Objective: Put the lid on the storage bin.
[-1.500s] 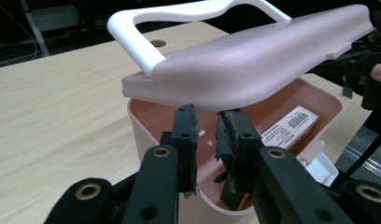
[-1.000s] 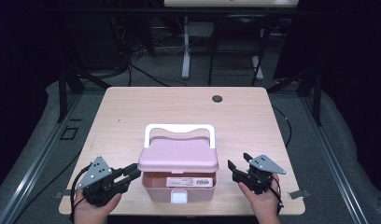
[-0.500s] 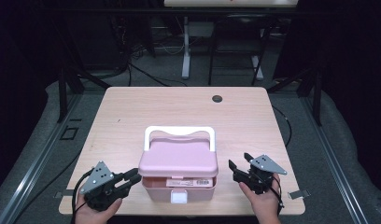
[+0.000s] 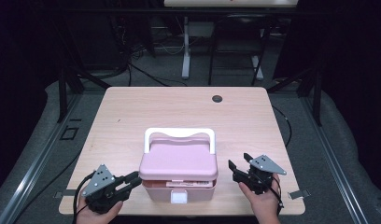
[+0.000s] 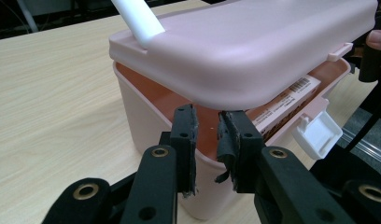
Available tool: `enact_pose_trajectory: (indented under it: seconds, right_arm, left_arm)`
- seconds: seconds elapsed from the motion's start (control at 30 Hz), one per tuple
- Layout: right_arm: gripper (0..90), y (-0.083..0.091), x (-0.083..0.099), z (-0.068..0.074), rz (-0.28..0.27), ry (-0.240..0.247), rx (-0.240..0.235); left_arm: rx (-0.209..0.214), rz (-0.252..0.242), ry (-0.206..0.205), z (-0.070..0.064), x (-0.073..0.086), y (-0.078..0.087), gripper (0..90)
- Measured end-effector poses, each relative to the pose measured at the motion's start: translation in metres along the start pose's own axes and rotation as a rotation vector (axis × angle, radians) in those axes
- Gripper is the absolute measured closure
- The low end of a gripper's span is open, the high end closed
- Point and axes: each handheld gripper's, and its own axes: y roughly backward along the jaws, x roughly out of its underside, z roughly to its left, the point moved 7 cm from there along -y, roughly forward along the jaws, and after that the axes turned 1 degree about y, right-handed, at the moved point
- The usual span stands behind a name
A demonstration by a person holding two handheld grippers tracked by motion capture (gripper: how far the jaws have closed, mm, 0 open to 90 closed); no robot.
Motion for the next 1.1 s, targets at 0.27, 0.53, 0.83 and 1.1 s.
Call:
enact_pose_trajectory:
  seconds: [0.27,0.53,0.83,1.1]
  right_arm:
    - [35.1,0.001,0.000,0.000,-0.004,0.002,0.002]
    - [35.3,0.000,0.000,0.000,-0.007,0.001,0.003]
    - [35.4,0.001,-0.001,-0.001,-0.011,-0.004,0.004]
    - [35.4,0.001,-0.001,-0.001,-0.011,-0.002,0.002]
  left_arm:
    - [-0.001,0.018,-0.002,-0.001,0.007,-0.002,75.2]
    - [0.000,0.027,-0.005,-0.002,0.010,-0.002,75.5]
    - [-0.003,0.028,-0.007,-0.002,0.011,-0.003,75.5]
    - [-0.013,0.044,-0.011,0.000,0.013,-0.003,76.1]
